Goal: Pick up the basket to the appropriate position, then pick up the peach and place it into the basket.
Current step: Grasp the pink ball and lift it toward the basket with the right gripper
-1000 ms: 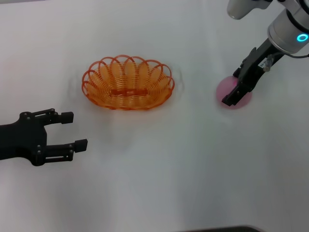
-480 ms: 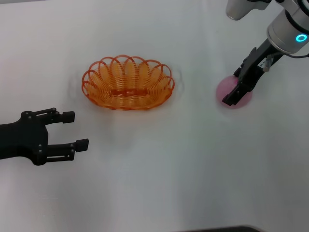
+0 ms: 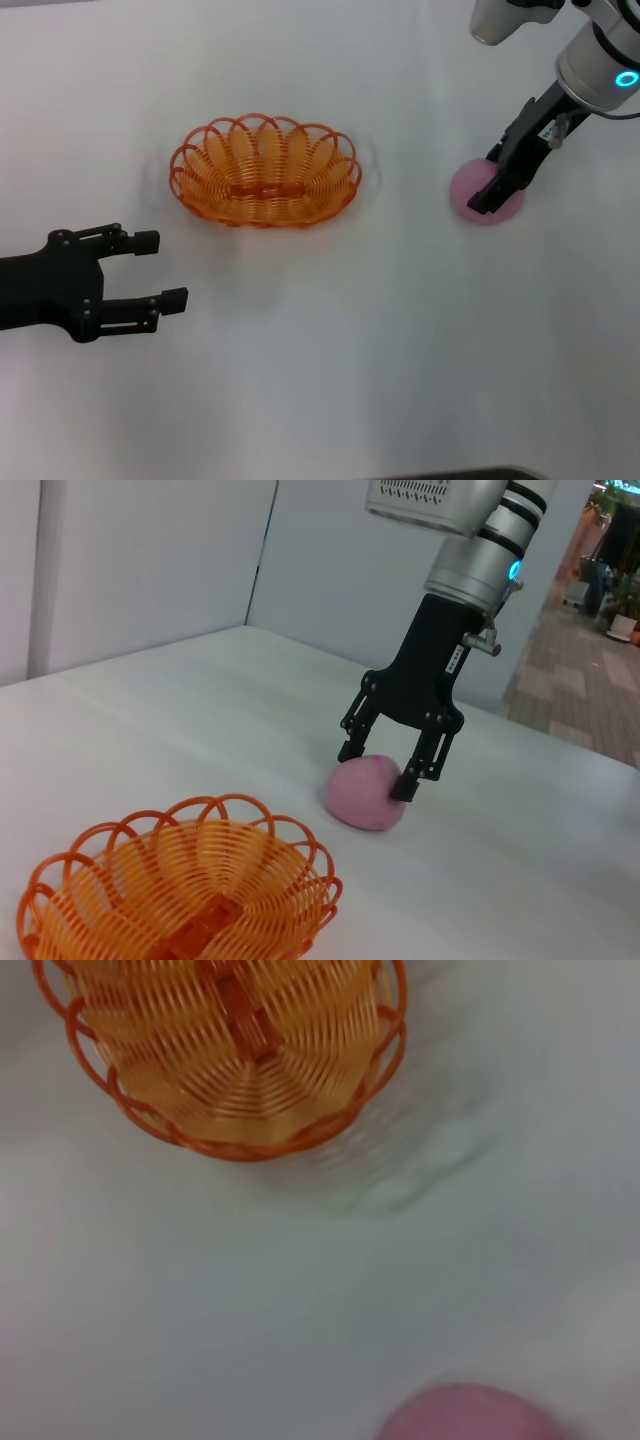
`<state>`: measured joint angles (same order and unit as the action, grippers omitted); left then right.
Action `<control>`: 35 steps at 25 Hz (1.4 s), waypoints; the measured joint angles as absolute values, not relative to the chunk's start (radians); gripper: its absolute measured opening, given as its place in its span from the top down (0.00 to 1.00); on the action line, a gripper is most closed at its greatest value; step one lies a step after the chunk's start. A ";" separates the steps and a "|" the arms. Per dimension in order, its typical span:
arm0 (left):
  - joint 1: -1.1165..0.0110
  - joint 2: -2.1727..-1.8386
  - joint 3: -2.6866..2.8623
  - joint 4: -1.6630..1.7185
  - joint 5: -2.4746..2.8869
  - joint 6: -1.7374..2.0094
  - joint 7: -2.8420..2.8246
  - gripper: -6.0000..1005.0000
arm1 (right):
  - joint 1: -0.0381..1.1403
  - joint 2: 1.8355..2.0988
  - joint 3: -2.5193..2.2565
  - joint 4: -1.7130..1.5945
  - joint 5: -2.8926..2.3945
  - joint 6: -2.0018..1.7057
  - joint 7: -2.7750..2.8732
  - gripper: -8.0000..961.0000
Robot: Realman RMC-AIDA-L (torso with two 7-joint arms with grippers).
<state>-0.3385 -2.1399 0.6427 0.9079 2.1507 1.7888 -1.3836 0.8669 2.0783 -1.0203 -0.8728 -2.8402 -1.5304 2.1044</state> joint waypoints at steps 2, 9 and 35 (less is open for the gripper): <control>-0.339 -2.140 0.643 0.907 2.151 1.789 -1.384 0.18 | 0.866 2.078 -1.020 -0.873 -2.841 -1.530 2.101 0.12; -0.339 -2.140 0.643 0.907 2.151 1.791 -1.390 0.18 | 0.867 2.080 -1.020 -0.873 -2.841 -1.527 2.097 0.39; -0.340 -2.140 0.643 0.907 2.151 1.790 -1.394 0.18 | 0.868 2.080 -1.036 -0.873 -2.850 -1.520 2.101 0.88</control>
<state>-0.3405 -2.1399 0.6427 0.9065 2.1506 1.7895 -1.3944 0.8682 2.0799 -1.0359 -0.8728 -2.8503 -1.5199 2.1013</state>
